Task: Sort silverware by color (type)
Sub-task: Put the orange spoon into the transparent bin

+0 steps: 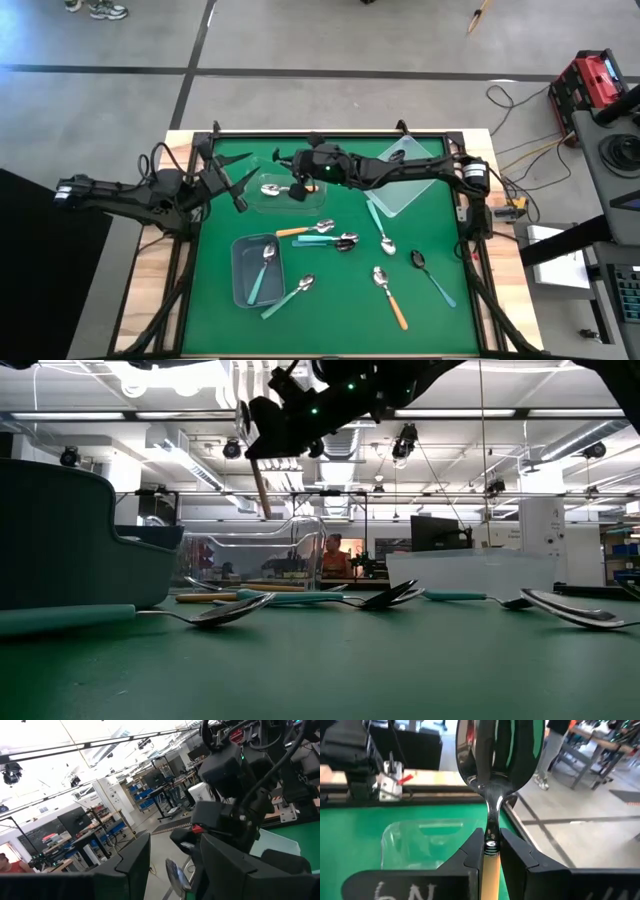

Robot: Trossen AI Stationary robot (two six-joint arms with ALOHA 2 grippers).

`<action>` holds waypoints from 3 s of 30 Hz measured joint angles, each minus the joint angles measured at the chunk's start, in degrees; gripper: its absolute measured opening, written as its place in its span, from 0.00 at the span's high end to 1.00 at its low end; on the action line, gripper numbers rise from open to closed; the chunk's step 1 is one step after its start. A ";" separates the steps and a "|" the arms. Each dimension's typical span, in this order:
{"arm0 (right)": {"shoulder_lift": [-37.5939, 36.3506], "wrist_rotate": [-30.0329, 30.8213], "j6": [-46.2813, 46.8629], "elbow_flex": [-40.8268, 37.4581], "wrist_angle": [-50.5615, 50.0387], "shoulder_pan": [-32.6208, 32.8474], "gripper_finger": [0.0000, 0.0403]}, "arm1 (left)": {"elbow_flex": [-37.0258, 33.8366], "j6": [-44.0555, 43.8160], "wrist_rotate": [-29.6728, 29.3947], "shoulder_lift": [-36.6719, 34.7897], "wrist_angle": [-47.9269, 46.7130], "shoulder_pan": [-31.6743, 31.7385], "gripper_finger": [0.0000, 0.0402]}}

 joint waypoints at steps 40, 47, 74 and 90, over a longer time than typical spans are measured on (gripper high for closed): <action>10.49 -7.62 1.25 5.57 -13.11 0.00 0.91 | 0.00 0.24 0.04 0.15 -0.07 0.01 0.61; 10.49 -7.62 1.15 5.57 -14.32 0.00 0.91 | 0.00 0.28 0.04 0.15 -0.15 0.02 0.61; 10.49 -7.13 -0.26 5.57 -17.52 0.00 0.91 | 0.00 -28.11 3.36 5.73 -17.41 5.98 0.61; 10.49 -7.12 -2.27 5.57 -17.48 0.00 0.91 | 0.00 -49.66 7.11 13.97 -25.82 10.11 0.61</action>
